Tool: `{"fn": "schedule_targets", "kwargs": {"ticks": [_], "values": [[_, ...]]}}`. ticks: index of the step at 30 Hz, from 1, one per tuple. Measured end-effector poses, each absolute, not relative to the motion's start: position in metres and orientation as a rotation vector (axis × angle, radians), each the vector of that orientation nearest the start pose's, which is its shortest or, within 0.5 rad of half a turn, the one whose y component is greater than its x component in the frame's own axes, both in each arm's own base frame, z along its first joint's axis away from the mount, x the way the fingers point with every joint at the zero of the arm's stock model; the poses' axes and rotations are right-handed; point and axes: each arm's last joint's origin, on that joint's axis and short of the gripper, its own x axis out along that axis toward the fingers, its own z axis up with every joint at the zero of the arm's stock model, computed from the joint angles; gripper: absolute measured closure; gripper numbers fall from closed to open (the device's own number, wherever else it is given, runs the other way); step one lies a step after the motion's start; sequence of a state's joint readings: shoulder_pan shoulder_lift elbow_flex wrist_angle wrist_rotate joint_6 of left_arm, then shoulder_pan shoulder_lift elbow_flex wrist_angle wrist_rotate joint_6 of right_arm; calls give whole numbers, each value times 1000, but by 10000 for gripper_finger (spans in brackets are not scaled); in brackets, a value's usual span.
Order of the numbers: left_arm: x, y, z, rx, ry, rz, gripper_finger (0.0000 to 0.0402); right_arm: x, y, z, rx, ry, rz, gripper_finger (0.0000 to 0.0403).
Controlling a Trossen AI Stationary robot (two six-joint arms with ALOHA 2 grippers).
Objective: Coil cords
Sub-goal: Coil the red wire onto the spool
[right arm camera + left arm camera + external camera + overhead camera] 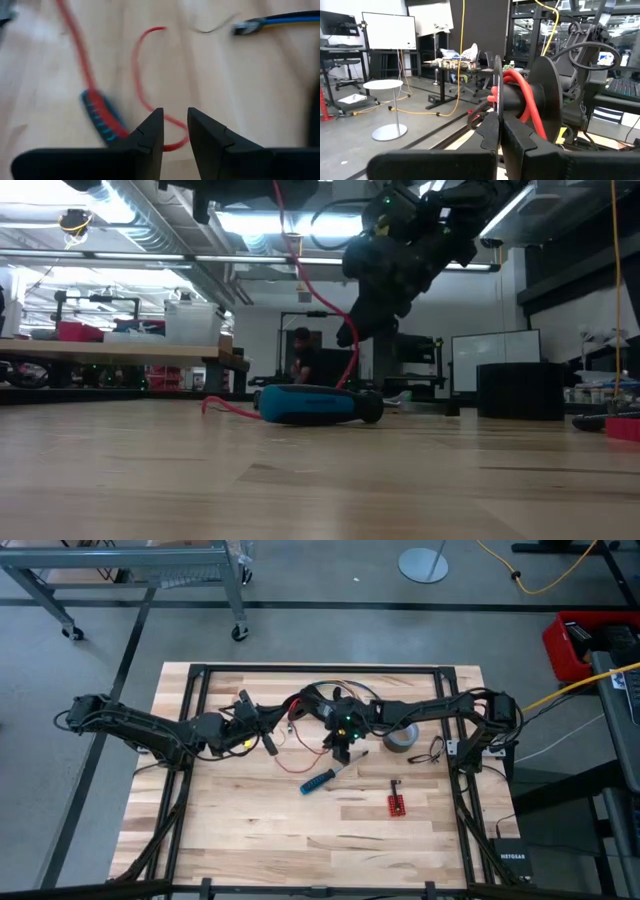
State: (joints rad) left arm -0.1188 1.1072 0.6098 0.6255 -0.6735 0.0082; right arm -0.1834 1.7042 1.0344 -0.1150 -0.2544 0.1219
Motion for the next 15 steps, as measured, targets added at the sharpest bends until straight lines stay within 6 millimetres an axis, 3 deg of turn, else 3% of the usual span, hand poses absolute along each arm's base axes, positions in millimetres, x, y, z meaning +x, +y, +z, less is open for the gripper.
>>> {"fn": "schedule_targets", "kwargs": {"ticks": [6, 15], "values": [[236, -10, 287, -41, -114, 554, 401, 346, -68, 192, 221, 770, -171, 311], [236, -10, 286, -40, -111, 554, 401, 341, -82, 195, 437, 740, 180, 311]]}}
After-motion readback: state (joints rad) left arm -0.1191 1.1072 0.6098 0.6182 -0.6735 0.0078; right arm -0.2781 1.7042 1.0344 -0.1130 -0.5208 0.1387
